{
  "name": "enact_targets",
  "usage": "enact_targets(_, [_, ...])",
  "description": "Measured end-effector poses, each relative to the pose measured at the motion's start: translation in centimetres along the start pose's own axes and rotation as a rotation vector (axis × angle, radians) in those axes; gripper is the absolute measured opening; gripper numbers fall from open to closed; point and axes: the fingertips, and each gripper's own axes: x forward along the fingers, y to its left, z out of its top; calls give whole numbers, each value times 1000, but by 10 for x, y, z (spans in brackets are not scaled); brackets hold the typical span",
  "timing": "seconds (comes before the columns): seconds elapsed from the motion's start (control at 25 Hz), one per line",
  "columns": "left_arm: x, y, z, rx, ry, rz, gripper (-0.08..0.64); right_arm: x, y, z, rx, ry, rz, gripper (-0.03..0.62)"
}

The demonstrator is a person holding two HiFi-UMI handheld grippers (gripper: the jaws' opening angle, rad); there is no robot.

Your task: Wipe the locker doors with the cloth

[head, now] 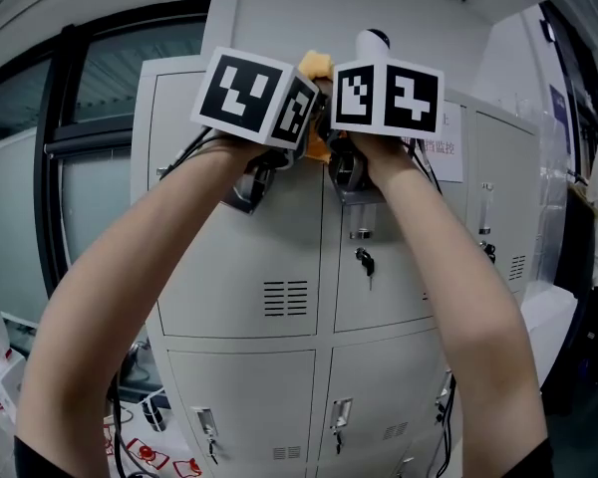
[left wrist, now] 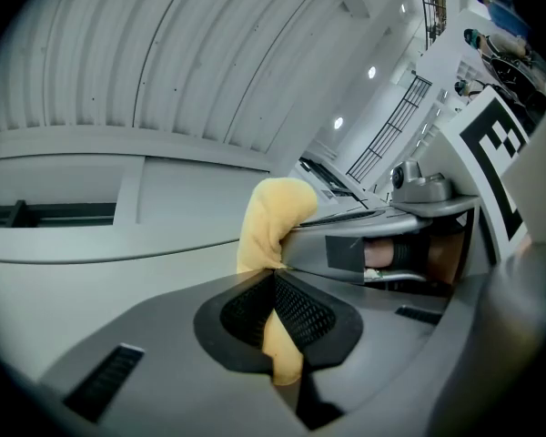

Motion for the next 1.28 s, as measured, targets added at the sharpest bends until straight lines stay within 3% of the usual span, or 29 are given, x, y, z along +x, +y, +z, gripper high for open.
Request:
enact_targets(0.36, [3,-4,1,4,-5,-12,21,-3,-5,0,0,3,-22,67])
enact_targets(0.6, [-8,-4,-6,56,-11,1,21,-8,8,-5,46,-28,7,67])
enact_targets(0.88, [-49,11,-19,63,14,1,21,-10,56,-9,101,-29,97,67])
enact_targets(1.28, [-133,81,-48,51,84,87,21,21,166,-12,148,-20,210,67])
